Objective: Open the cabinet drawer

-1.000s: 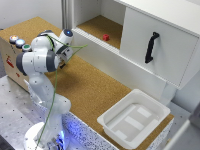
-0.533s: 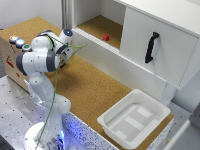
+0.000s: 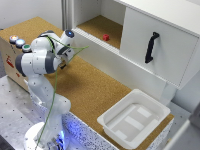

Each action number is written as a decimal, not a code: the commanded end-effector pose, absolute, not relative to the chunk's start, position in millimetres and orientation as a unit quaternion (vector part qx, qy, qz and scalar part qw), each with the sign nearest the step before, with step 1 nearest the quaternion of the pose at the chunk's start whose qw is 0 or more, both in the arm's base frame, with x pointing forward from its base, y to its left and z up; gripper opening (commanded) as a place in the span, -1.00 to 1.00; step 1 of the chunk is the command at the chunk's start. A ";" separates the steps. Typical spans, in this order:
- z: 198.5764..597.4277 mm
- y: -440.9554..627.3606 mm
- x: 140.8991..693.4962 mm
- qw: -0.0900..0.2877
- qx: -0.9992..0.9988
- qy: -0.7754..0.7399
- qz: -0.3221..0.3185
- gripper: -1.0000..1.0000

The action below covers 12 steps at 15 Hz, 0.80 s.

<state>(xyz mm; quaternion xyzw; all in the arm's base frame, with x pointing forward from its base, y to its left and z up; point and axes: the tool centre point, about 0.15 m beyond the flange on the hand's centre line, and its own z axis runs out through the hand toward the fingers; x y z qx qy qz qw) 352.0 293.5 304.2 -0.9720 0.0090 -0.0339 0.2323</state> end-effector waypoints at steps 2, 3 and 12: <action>272.1 220.8 360.8 0.246 -0.968 0.035 -0.038 -1.00; 270.9 212.3 362.4 0.243 -0.968 0.040 -0.039 -1.00; 264.2 143.7 371.6 0.218 -0.971 0.089 -0.042 -1.00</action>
